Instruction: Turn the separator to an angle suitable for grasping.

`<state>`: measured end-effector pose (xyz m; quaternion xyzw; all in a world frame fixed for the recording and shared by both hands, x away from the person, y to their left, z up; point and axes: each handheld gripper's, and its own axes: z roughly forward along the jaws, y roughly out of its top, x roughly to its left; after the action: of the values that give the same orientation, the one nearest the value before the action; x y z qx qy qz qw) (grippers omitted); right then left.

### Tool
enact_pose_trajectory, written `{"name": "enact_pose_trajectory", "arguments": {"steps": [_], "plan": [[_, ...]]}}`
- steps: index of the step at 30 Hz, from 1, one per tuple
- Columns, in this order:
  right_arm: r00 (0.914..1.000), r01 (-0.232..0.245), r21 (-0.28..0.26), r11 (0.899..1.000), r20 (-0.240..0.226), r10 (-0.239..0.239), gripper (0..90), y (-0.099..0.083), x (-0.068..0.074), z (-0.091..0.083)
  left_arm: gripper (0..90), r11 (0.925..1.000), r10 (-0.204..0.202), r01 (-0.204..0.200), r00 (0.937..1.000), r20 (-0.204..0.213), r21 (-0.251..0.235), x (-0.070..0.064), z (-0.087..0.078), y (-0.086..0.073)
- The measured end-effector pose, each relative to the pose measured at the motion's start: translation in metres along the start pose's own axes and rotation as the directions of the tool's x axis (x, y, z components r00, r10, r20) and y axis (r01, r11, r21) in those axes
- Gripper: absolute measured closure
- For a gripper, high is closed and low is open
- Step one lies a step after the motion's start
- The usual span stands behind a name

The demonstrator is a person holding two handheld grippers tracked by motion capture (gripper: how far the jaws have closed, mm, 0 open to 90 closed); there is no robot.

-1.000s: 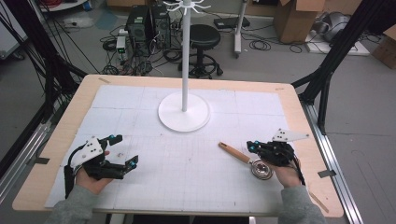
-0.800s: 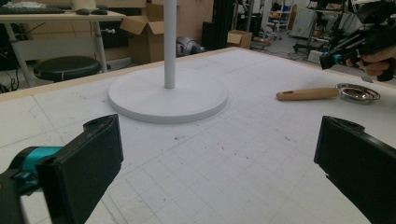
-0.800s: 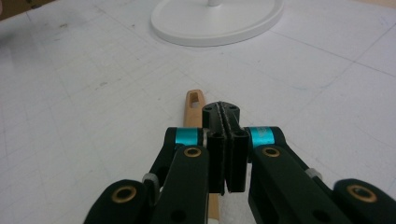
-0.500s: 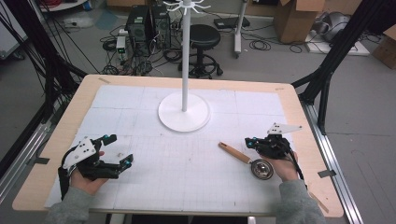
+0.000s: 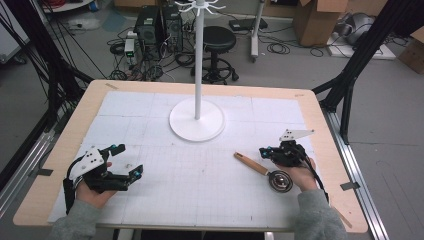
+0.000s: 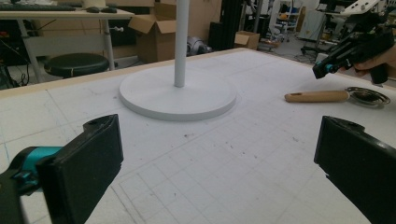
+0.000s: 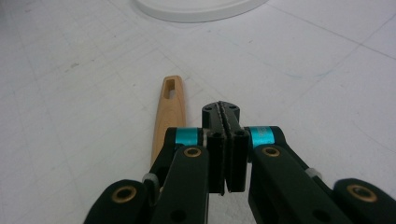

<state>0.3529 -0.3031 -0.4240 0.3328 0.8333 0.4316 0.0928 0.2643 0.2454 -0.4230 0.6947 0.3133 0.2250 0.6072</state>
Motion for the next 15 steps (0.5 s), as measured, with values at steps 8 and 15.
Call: {"name": "enact_pose_trajectory", "arguments": {"steps": [8,15], "plan": [[0.9996,0.01,0.041,0.999,-0.028,-0.009,89.8,0.001,0.0,0.007,1.8,0.9999,-0.001,0.001,1.0,0.004,0.011,-0.001,0.001,-0.001],[0.9991,0.007,0.076,0.997,-0.042,-0.004,89.9,0.0,-0.002,0.013,1.8,0.9994,0.005,-0.005,0.9999,0.009,0.035,-0.002,0.002,-0.002]]}}
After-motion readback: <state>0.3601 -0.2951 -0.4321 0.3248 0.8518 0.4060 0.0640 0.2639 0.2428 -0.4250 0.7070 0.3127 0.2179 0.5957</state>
